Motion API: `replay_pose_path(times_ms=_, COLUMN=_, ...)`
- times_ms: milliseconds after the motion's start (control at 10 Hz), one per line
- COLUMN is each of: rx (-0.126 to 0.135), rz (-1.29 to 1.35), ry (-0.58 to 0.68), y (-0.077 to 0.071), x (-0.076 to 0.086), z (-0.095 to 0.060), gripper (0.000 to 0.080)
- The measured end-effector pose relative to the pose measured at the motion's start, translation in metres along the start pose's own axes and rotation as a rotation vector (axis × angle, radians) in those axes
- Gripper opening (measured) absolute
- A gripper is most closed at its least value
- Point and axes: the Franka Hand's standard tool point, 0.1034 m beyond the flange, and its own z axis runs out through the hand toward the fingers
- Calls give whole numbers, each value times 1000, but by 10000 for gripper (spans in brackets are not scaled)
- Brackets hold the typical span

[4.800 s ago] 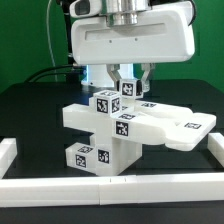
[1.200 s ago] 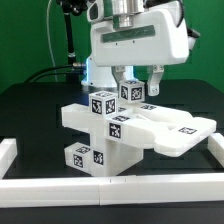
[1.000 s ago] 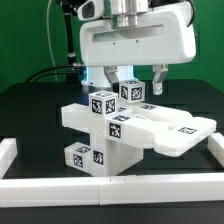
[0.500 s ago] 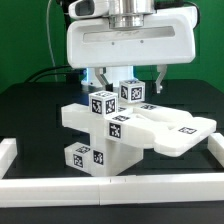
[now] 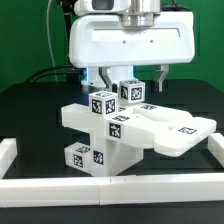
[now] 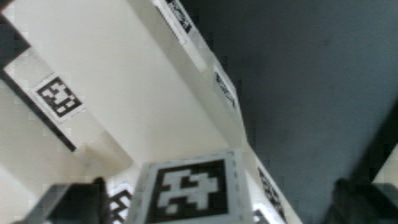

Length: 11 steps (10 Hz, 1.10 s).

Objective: Assemble chair

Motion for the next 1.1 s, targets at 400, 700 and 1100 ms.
replay_pose_path(times_ms=400, rx=-1, rz=215, ry=5, y=0, x=1, z=0, gripper=281)
replay_pose_path(times_ms=700, rx=-3, rz=539, ry=13, y=0, x=0, z=1, gripper=281)
replay_pose_path(times_ms=1100, rx=32, rz=1068, ry=5, y=-2, x=4, z=-1, gripper=281)
